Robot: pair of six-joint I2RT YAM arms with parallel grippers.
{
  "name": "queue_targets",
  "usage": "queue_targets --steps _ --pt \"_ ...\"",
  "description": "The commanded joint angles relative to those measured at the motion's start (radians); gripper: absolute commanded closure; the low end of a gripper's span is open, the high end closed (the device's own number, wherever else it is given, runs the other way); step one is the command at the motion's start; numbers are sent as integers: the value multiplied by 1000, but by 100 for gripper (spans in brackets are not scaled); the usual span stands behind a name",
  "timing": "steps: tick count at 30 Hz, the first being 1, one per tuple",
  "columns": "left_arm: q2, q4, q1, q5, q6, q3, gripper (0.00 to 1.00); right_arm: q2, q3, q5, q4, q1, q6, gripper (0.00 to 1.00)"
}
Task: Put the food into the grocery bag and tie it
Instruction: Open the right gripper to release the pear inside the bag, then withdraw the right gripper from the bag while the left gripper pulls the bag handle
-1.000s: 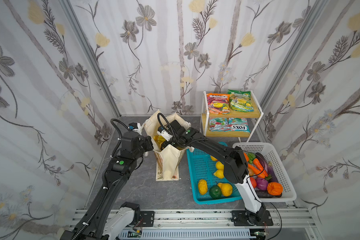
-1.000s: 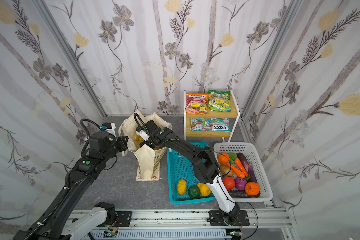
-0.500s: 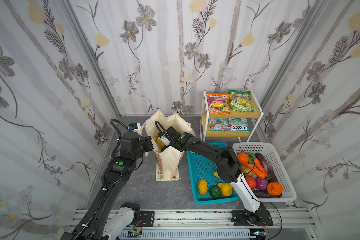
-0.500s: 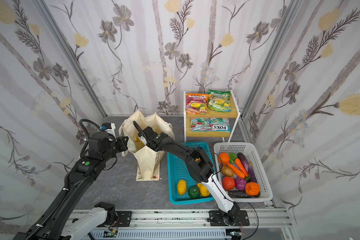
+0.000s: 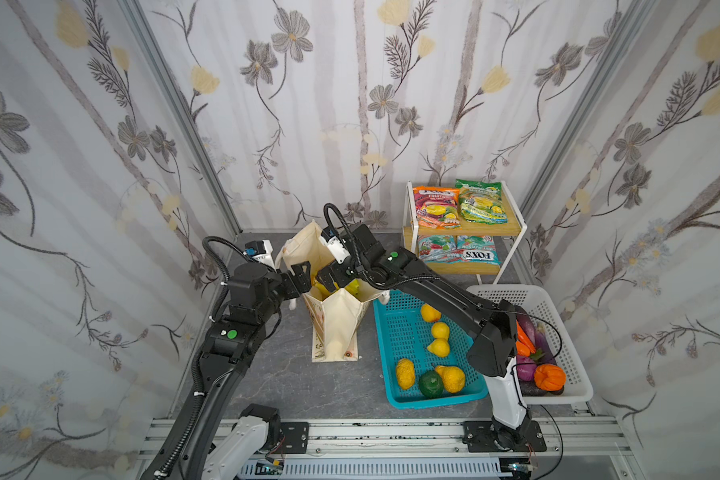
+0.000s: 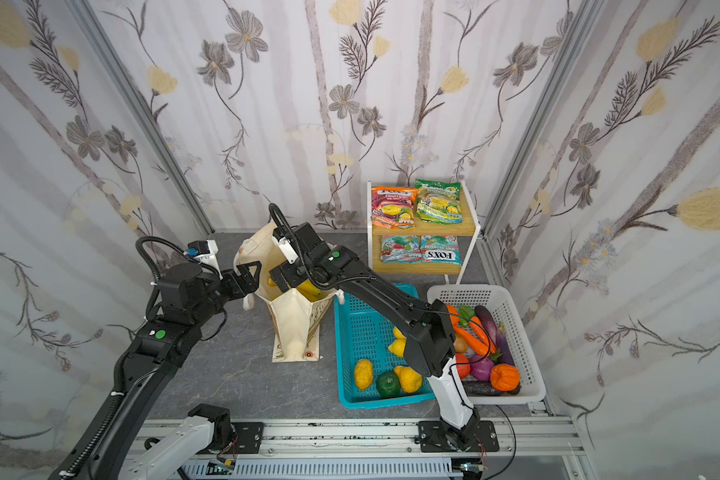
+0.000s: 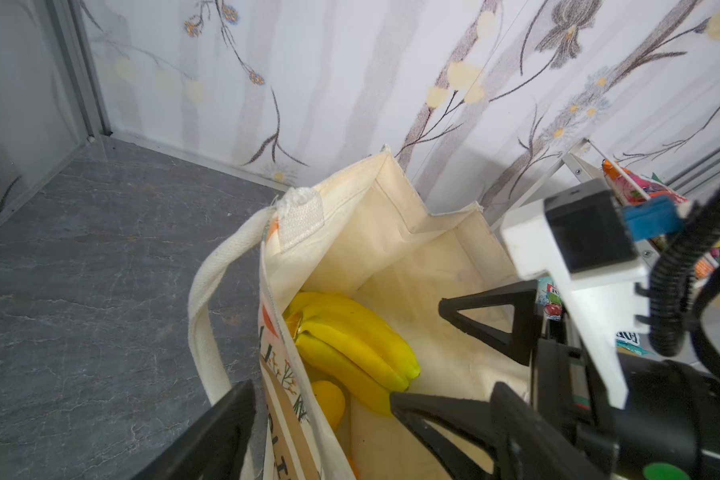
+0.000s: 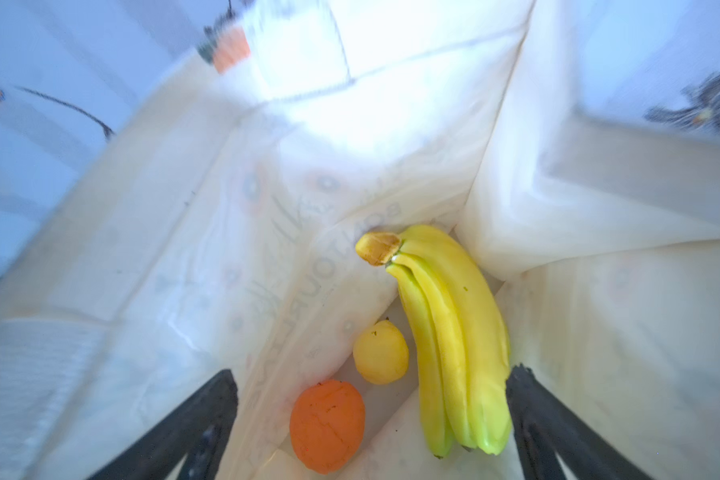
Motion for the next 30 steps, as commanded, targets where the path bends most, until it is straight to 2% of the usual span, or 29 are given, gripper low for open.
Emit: queue_targets --steps 1,6,8,12,17,20,22,24,28,30 --pt "-14 23 3 -71 -51 39 0 -65 -4 80 17 -2 41 0" --pt "17 15 8 -40 -81 65 0 -183 -50 231 34 -3 102 0" --pt "28 14 8 -64 -85 55 0 -241 -105 329 59 -2 133 0" --pt "67 9 8 -116 -59 50 0 -332 -235 424 106 -6 143 1" --pt "139 4 8 -181 -45 68 0 -403 -380 422 119 -45 218 1" --pt "180 4 8 -179 -40 76 7 -465 -497 323 201 -78 229 9" --pt "193 3 8 -190 -37 74 16 -493 -558 273 233 -114 238 14" --pt "200 5 8 -199 -31 70 30 -506 -592 252 244 -131 249 16" --pt "187 5 8 -225 -28 54 74 -492 -620 221 251 -138 257 18" --pt "170 2 10 -243 -19 48 90 -474 -625 192 262 -137 263 19"
